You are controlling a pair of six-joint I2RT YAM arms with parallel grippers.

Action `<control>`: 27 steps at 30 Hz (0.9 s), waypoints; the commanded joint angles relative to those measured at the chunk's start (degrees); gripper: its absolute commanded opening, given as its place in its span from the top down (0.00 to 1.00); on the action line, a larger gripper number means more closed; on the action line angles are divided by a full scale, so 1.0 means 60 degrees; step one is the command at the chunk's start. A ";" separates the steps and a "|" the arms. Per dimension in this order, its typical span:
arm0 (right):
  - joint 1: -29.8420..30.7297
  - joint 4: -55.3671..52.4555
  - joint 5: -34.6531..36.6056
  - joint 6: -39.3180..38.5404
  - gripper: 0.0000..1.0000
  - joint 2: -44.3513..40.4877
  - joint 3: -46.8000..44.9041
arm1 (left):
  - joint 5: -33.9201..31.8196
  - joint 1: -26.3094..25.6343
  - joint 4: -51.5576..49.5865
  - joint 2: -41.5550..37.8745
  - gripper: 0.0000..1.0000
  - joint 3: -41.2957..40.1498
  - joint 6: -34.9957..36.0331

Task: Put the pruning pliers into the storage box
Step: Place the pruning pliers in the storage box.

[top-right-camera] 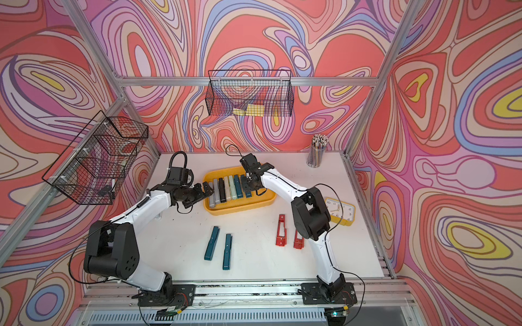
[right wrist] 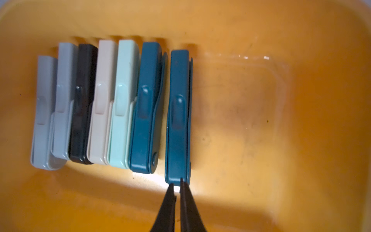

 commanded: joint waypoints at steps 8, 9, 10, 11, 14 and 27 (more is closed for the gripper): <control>-0.0779 0.0472 0.0058 -0.0373 1.00 0.1348 0.0908 | -0.0138 0.0084 0.0167 0.0430 0.01 0.0421 0.0062; -0.0849 0.0507 -0.0136 -0.0417 1.00 0.1468 0.0924 | -0.0152 0.0084 0.0190 0.0488 0.01 0.0497 0.0060; -0.0890 0.0530 -0.0234 -0.0452 1.00 0.1519 0.0955 | -0.0151 0.0091 0.0214 0.0550 0.01 0.0547 0.0046; -0.0893 0.0580 -0.0247 -0.0469 1.00 0.1602 0.0957 | -0.0189 0.0076 0.0238 0.0621 0.01 0.0603 0.0024; -0.0895 0.0824 -0.0535 -0.0500 1.00 0.1762 0.0867 | -0.0237 0.0084 0.0301 0.0856 0.01 0.0717 -0.0006; -0.0893 0.1474 -0.1565 -0.0167 1.00 0.1855 0.0331 | 0.0000 0.0084 0.0609 0.1288 0.01 0.0725 -0.0221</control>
